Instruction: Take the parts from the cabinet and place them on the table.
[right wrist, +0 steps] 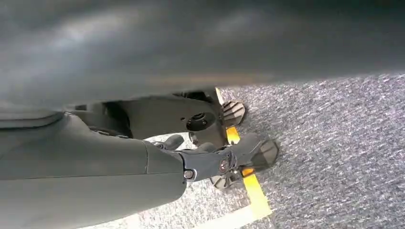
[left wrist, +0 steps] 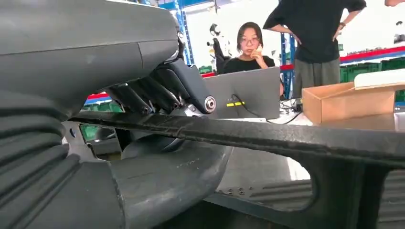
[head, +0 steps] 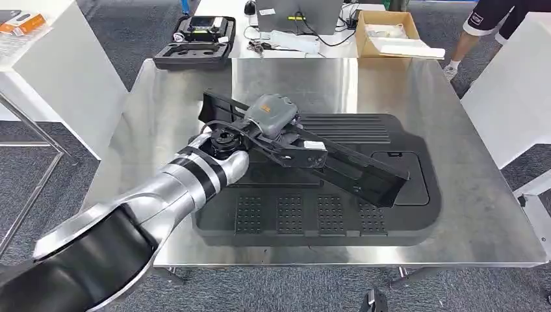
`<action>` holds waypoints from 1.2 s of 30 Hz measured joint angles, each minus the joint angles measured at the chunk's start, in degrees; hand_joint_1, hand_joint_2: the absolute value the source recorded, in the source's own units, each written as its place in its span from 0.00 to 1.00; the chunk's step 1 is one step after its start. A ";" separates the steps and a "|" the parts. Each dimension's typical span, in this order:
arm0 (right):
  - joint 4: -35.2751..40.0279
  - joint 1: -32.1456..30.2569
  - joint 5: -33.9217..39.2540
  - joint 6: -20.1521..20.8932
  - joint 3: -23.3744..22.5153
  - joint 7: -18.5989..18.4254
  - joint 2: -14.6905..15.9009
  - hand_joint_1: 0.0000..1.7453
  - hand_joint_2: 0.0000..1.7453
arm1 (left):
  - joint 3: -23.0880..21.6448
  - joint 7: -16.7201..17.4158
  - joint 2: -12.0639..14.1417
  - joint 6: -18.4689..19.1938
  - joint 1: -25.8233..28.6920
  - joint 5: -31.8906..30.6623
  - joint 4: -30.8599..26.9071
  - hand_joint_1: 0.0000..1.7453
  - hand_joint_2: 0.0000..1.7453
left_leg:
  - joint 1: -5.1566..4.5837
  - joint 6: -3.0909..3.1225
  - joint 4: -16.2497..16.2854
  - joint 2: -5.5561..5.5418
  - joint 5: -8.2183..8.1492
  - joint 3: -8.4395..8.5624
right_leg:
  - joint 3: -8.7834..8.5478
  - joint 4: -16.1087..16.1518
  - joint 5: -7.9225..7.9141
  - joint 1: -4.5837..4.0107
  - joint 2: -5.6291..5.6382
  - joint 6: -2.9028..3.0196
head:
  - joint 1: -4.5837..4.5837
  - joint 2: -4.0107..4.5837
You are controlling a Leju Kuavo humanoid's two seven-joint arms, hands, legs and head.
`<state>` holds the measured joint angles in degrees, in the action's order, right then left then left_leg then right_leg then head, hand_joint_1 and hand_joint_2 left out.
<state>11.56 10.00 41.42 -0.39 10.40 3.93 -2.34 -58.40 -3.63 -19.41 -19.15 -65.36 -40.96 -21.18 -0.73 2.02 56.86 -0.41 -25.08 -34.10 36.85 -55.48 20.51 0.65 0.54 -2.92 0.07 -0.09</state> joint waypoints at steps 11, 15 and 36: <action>0.00 -0.41 0.24 0.24 -0.09 -0.15 -0.74 0.00 0.00 | -3.06 1.81 -0.31 0.35 -0.78 2.69 0.02 1.00 1.00 | 0.00 0.01 0.00 -0.02 0.00 0.15 | -0.18 0.00 0.00 0.00 0.00 0.00 | 0.02 0.00; -0.02 -0.62 0.24 0.26 -0.42 -0.33 -0.77 0.00 0.00 | -3.63 1.84 -0.31 -0.59 -1.41 4.81 0.35 1.00 1.00 | 0.00 0.01 0.00 -0.02 0.00 0.15 | -0.17 0.00 0.00 0.00 0.00 0.00 | 0.00 0.00; -0.02 -0.66 -0.26 0.57 -0.46 -0.70 -1.12 0.00 0.00 | -4.83 1.73 -0.31 -2.42 -6.17 6.88 3.19 0.00 1.00 | 0.00 0.01 0.00 -0.02 -0.01 0.15 | -0.18 0.00 0.00 0.00 -0.01 -0.01 | 0.00 0.00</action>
<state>11.54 9.34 41.16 0.17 9.94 3.23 -3.45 -63.23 -1.90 -19.72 -21.57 -71.52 -34.07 -17.99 -0.73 2.03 56.86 -0.44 -25.08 -33.96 36.68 -55.48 20.51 0.65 0.53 -2.92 0.07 -0.09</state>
